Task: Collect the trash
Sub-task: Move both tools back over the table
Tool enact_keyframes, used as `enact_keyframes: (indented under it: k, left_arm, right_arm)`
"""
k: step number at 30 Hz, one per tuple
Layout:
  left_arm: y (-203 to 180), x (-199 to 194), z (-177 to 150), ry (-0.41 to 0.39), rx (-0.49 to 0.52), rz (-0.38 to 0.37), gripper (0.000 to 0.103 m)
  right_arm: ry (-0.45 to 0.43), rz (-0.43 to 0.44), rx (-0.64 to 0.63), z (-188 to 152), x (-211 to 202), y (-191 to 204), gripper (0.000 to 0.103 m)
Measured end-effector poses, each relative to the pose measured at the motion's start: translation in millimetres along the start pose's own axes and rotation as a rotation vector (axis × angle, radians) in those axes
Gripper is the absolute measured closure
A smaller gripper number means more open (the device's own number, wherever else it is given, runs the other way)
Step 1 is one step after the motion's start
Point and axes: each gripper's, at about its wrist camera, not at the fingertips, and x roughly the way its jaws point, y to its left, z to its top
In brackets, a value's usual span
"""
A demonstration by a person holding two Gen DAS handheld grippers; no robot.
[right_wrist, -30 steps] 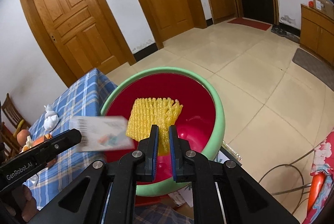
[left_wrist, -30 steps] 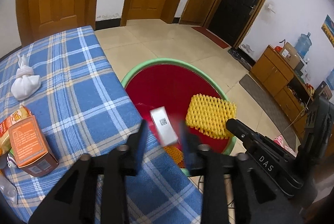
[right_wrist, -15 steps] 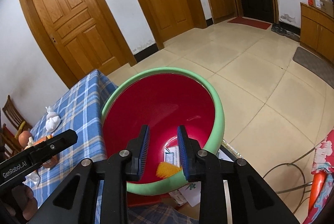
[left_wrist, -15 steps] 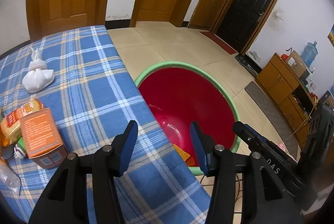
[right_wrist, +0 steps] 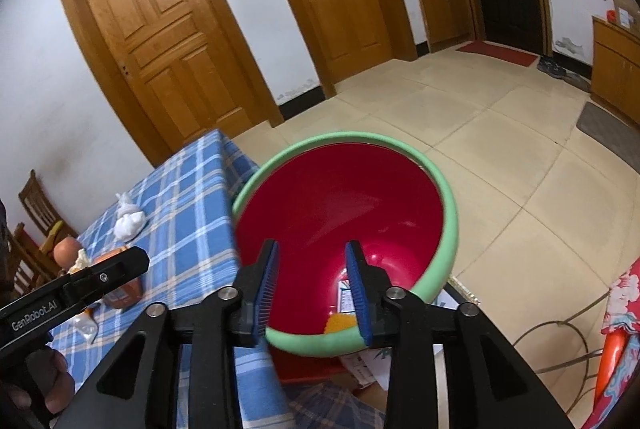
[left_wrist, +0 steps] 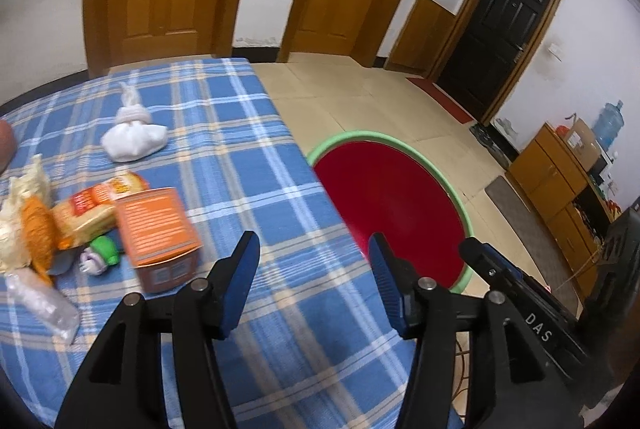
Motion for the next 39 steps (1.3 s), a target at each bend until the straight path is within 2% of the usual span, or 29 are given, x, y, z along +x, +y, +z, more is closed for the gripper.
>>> enact_keyframes:
  k: [9, 18, 21, 23, 39]
  left_arm:
    - [25.3, -25.7, -9.8, -0.034, -0.045, 0.048, 0.043]
    - [63.6, -46.0, -17.3, -0.055, -0.113, 0.135, 0.04]
    - [75.8, -51.5, -19.9, -0.063, -0.135, 0.161, 0.039]
    - [85.1, -55.3, -21.2, -0.065, -0.152, 0.178, 0.036]
    - [166.7, -78.9, -29.8, -0.099, -0.269, 0.338, 0.034]
  right_arm:
    - [0.017, 0.057, -0.053, -8.2, -2.4, 30.2, 0.063]
    - [0.052, 0.11, -0.116, -19.2, 1.6, 59.9, 0.06]
    - [0.071, 0.127, -0.131, -23.5, 6.6, 70.3, 0.052]
    - [0.084, 0.135, -0.144, -26.1, 9.1, 76.5, 0.051]
    - [0.14, 0.177, -0.239, -41.8, 26.7, 130.4, 0.048]
